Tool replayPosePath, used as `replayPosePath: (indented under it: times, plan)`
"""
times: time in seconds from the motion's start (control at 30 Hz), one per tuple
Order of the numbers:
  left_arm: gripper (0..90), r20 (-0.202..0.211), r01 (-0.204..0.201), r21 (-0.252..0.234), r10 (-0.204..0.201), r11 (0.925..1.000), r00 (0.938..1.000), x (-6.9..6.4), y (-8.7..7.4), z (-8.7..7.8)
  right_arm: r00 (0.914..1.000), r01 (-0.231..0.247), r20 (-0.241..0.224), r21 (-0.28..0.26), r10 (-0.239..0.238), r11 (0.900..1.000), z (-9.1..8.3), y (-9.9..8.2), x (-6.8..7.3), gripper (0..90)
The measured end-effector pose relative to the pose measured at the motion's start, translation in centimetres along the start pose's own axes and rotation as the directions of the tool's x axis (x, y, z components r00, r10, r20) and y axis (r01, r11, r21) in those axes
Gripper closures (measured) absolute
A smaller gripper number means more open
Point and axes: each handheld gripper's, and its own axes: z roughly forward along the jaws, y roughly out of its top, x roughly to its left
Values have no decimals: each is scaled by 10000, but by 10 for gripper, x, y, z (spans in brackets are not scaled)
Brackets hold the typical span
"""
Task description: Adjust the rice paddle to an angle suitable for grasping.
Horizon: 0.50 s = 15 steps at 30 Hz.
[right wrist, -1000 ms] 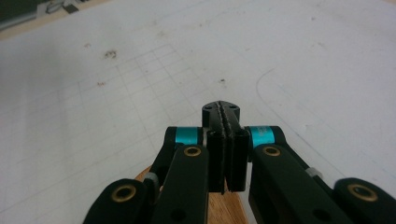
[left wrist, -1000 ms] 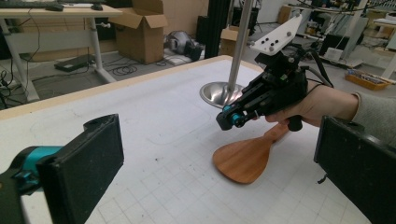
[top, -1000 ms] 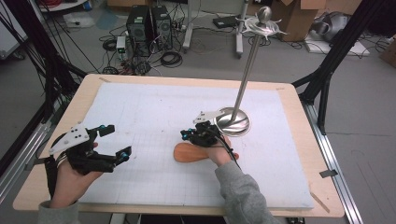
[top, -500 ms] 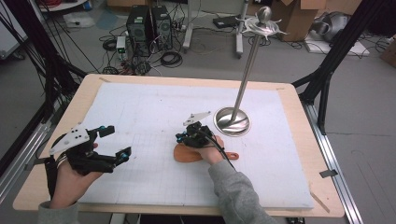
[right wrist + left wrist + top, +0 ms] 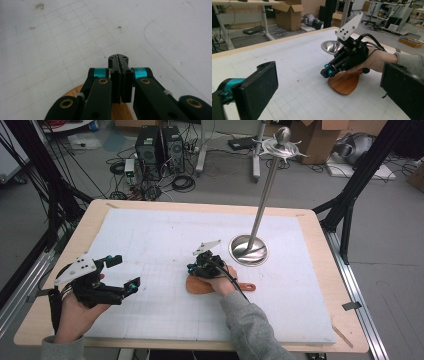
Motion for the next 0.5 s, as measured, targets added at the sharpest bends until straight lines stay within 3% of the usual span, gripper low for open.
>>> replayPosePath:
  times: [0.23, 0.5]
  plan:
    - [19, -1, -140, 75, 140, 9999, 9999, -3, 2, 0, 9998, -171, -74, 236, 173, 9996, 3, -2, -2, 895]
    - [19, -23, -140, 90, 140, 9999, 9999, -4, 2, 0, 9981, -256, -548, 468, 282, 9986, 2, -4, -4, 897]
